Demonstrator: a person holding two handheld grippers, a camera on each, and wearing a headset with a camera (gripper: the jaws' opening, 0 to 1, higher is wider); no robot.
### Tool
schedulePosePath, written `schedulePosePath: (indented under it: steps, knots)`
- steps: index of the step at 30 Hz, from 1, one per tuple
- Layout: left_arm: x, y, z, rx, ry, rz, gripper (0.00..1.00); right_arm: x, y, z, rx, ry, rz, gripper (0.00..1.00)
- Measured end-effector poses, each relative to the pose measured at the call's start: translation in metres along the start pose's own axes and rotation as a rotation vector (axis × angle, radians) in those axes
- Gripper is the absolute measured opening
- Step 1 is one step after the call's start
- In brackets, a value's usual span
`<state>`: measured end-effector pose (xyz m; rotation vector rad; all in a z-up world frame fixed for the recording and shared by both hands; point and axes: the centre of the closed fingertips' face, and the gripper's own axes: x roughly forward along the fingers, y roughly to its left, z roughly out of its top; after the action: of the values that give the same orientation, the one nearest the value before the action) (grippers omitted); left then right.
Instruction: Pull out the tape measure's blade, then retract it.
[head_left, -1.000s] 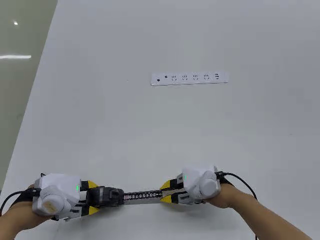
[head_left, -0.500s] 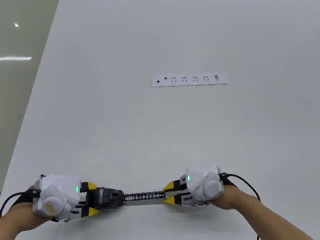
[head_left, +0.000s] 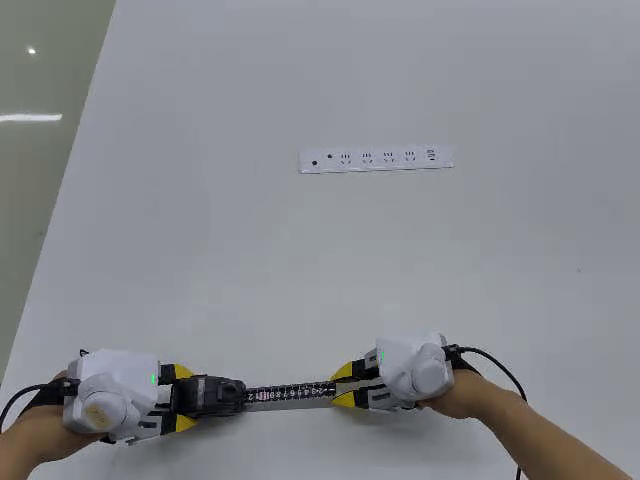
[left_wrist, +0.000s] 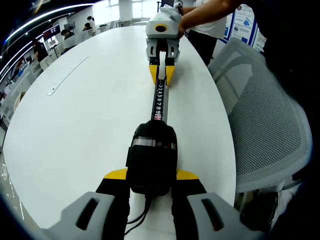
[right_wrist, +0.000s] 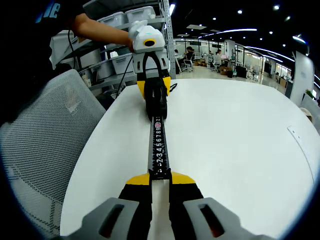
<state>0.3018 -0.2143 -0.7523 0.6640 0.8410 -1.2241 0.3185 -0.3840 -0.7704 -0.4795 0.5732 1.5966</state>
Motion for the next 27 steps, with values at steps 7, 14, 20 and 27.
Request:
schedulePosePath:
  steps: [7,14,20,27]
  knots:
    - [0.0,0.0,0.001,0.001,0.002,0.0,0.27,-0.003,0.0,-0.002,0.001,0.002,-0.001,0.09]
    - [0.0,0.0,0.0,0.0,0.004,-0.001,0.27,-0.007,0.001,-0.005,0.009,0.002,-0.002,0.09]
    - [0.0,0.0,0.0,0.001,0.005,-0.001,0.27,-0.01,0.001,-0.007,0.007,0.005,-0.004,0.09]
    - [0.001,0.0,0.0,0.002,0.007,-0.003,0.27,-0.012,0.001,-0.01,0.008,0.006,-0.006,0.09]
